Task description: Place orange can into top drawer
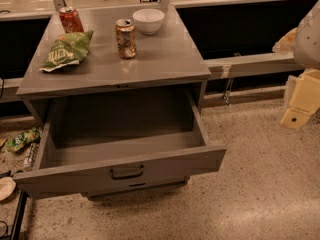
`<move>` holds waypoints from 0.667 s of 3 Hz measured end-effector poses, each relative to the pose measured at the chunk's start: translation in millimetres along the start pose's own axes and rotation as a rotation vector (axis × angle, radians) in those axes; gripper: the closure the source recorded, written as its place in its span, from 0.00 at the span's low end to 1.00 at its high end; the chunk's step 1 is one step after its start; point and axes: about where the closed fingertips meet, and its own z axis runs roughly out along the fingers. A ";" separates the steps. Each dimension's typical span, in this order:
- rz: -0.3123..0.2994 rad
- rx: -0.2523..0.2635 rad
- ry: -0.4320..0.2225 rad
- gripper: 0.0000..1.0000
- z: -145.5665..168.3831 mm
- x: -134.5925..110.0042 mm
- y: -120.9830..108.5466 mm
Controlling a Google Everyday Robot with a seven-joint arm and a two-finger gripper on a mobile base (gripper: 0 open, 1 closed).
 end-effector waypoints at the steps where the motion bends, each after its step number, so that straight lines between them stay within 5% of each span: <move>1: 0.000 0.000 0.000 0.00 0.0 0.0 0.0; 2: -0.006 0.017 -0.027 0.00 -2.8 -6.3 -4.2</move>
Offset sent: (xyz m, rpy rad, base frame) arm 0.0102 0.0087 0.0059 0.0455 -0.0331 0.0209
